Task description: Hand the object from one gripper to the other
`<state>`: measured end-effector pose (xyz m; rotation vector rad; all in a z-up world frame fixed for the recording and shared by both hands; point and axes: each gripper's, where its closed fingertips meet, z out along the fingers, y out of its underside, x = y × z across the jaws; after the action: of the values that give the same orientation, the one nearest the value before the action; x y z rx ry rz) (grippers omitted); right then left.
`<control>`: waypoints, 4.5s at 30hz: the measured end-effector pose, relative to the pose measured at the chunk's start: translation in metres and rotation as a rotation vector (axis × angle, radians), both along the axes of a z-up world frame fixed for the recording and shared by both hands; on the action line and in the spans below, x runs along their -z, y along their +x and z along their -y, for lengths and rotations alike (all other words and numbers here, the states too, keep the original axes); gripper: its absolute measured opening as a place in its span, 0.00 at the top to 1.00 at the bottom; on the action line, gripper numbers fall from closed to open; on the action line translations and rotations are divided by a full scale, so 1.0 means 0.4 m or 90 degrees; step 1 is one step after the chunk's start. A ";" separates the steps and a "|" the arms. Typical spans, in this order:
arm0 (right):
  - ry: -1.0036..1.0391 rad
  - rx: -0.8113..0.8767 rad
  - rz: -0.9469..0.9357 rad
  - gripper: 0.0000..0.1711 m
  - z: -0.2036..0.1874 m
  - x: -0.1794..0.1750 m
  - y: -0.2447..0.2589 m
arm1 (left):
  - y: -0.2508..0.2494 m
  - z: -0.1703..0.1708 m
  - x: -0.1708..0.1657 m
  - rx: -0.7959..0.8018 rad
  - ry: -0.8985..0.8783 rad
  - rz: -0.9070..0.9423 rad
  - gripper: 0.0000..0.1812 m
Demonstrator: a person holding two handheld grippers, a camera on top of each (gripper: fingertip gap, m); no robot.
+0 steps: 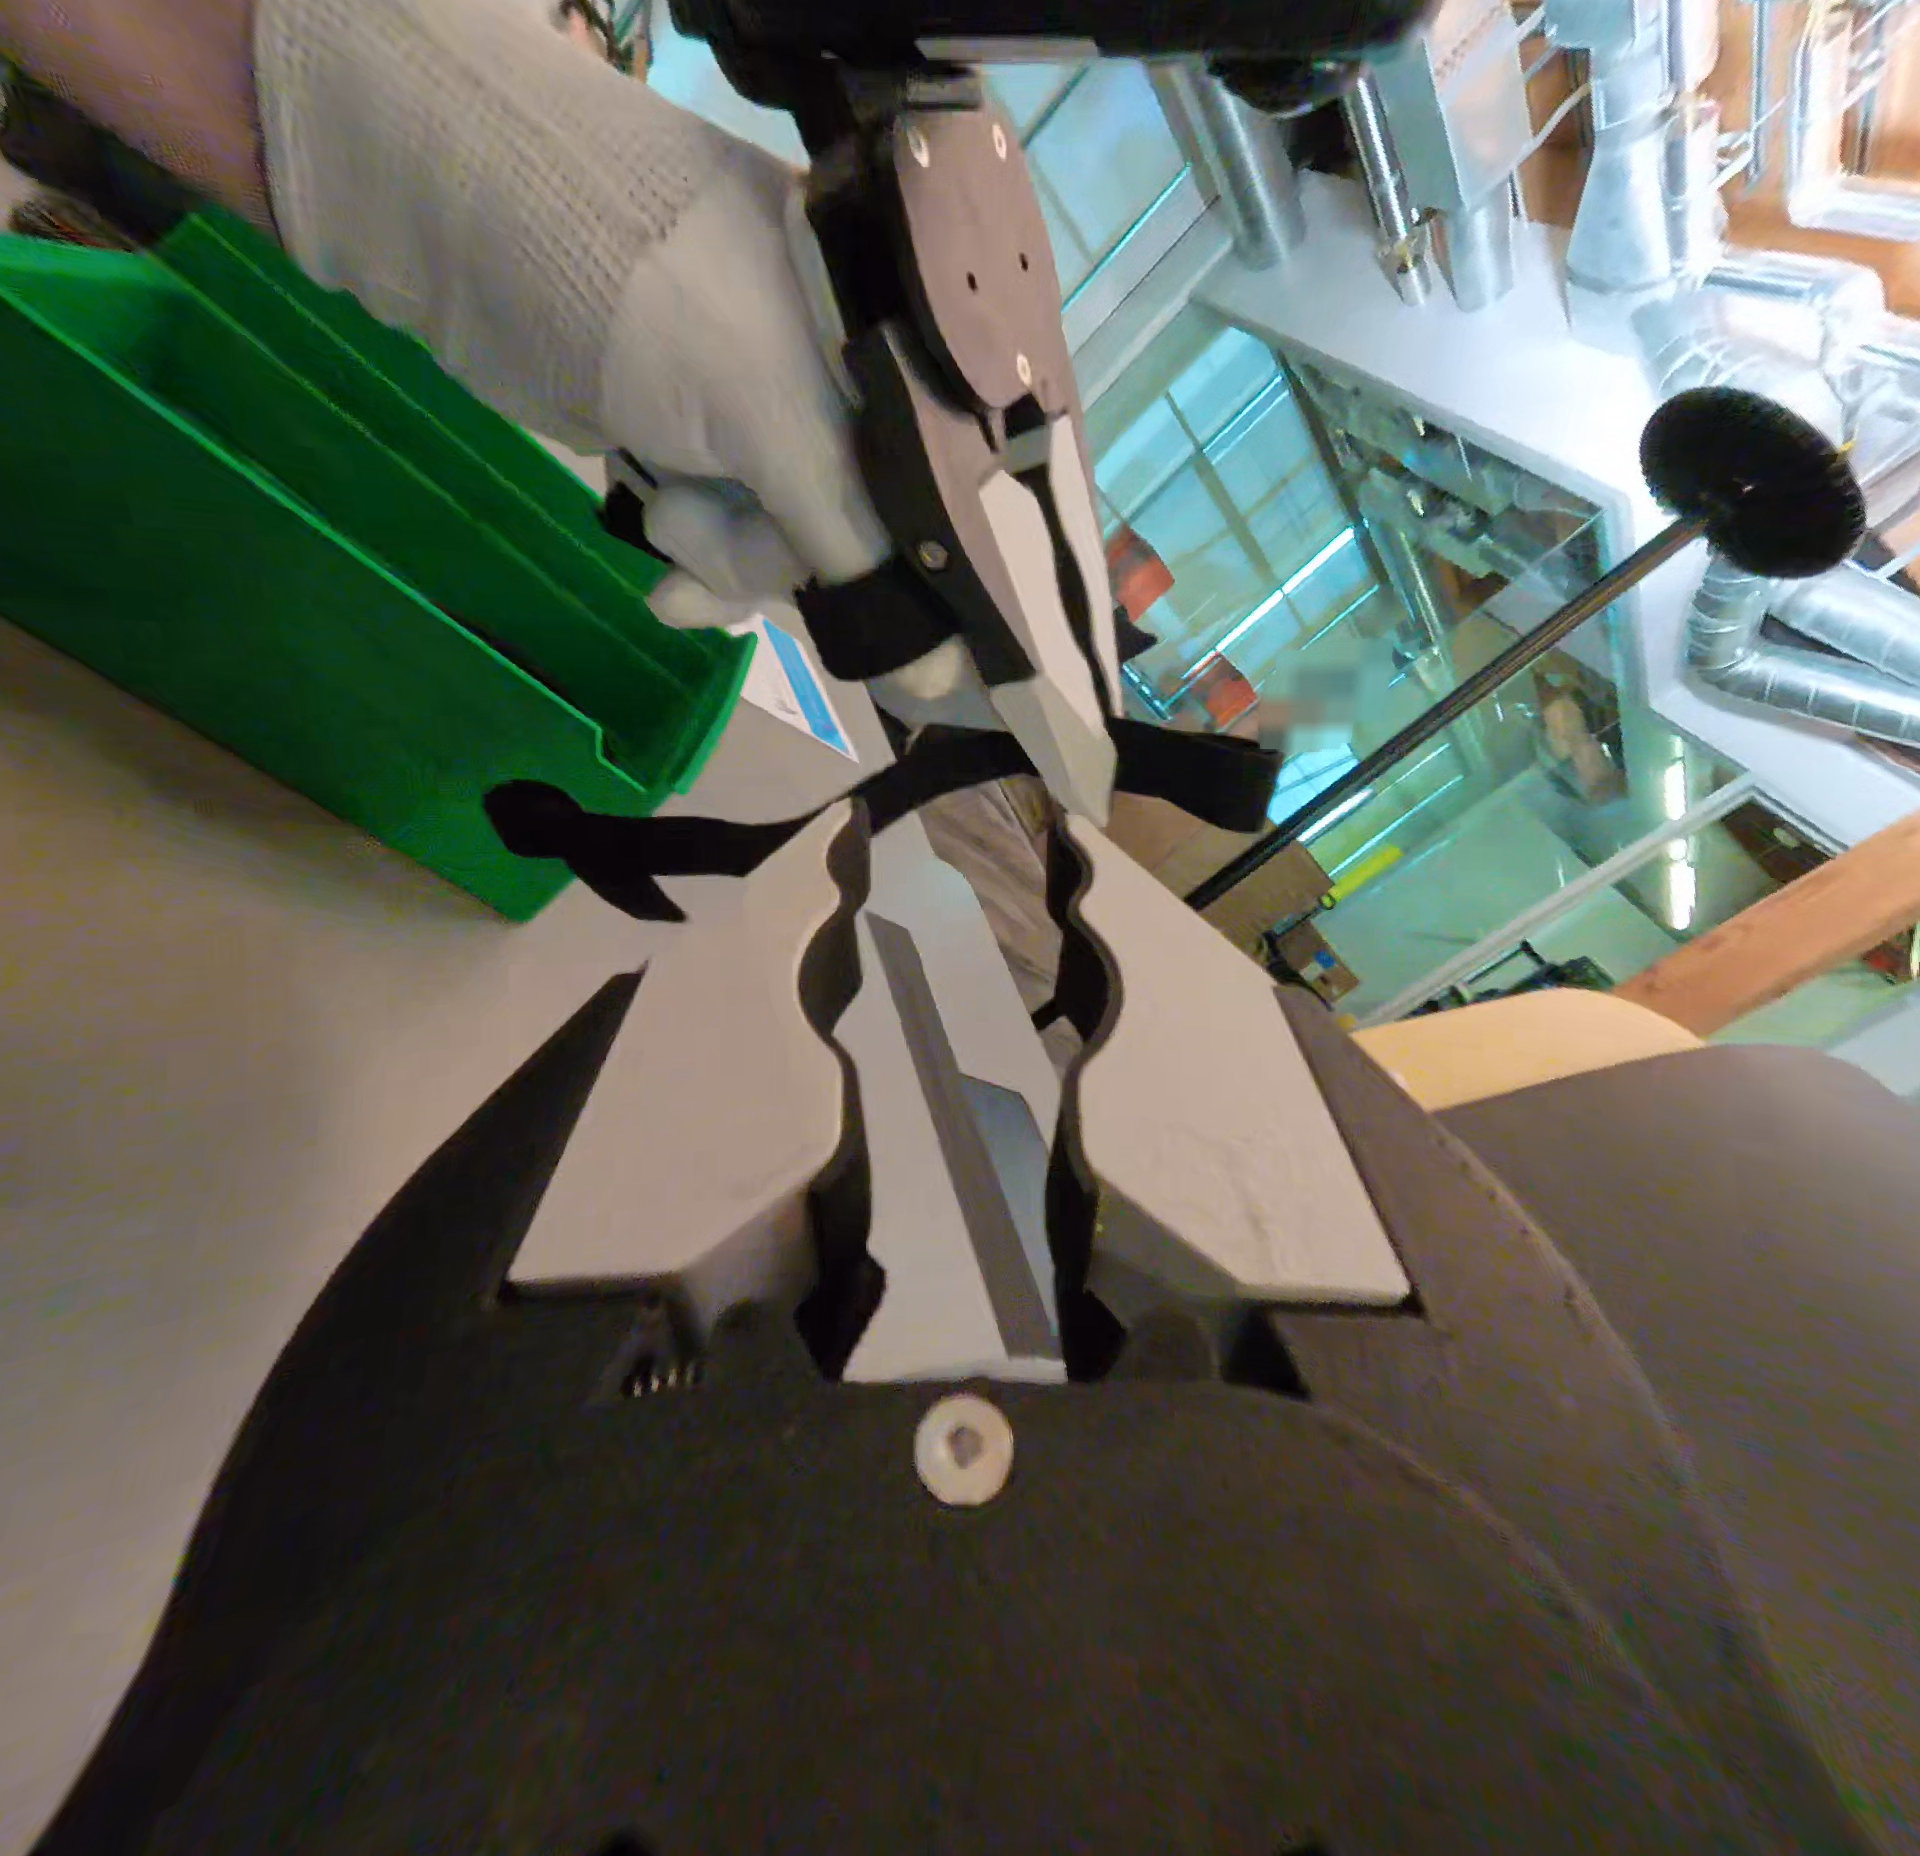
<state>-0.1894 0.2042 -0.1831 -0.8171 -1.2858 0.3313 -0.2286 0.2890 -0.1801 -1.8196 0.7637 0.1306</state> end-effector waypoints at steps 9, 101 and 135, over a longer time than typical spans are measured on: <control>-0.188 0.104 -0.010 0.65 -0.040 0.071 -0.069 | 0.069 0.001 -0.037 -0.022 0.047 -0.006 0.99; -0.980 -0.294 -0.341 0.97 -0.114 0.000 0.030 | 0.208 0.104 0.050 0.104 0.506 -0.577 0.91; -0.118 -0.101 0.067 0.71 -0.032 0.124 0.009 | 0.141 0.192 0.141 0.356 -0.093 -0.360 0.96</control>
<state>-0.1860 0.2171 -0.2327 -0.8997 -1.4368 0.5460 -0.1721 0.2121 -0.2363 -1.6430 1.6898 0.2286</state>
